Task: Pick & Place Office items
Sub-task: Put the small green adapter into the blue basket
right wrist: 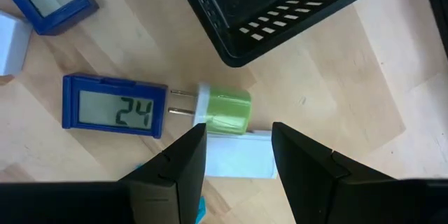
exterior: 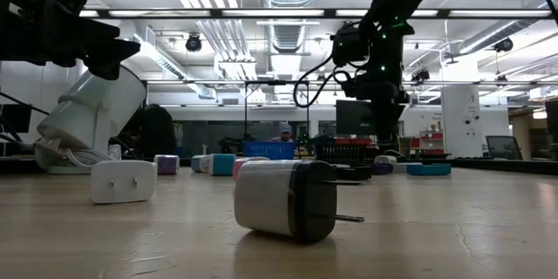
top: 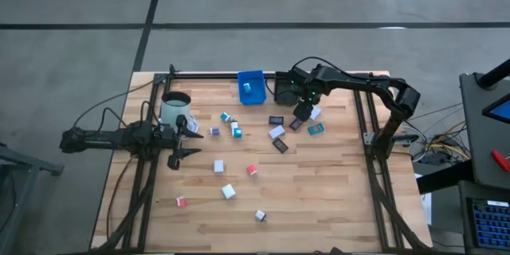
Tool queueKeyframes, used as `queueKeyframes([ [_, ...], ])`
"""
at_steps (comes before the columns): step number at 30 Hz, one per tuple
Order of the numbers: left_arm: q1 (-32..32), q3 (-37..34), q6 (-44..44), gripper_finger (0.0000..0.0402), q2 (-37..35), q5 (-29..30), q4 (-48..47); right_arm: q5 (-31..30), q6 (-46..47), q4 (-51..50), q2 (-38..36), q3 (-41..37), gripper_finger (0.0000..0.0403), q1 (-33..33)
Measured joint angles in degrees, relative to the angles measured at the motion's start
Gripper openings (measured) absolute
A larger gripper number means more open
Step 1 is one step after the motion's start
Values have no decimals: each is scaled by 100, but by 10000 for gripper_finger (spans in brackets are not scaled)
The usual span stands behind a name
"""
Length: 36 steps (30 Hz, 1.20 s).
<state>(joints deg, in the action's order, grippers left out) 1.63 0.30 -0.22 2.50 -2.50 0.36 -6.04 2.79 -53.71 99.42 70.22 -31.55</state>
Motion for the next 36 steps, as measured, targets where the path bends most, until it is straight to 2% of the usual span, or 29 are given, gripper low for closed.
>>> queueKeyframes([
  [18,1,0,-1,227,0,2,0,55,-188,72,0,-70,157,4],
  [22,2,2,-1,227,0,0,0,321,-192,225,-19,-70,157,2],
  [28,1,0,-1,227,0,0,0,321,-195,225,-24,-116,157,-2],
  [36,2,1,-1,227,0,1,1,306,-251,790,-24,-565,157,-11],
])
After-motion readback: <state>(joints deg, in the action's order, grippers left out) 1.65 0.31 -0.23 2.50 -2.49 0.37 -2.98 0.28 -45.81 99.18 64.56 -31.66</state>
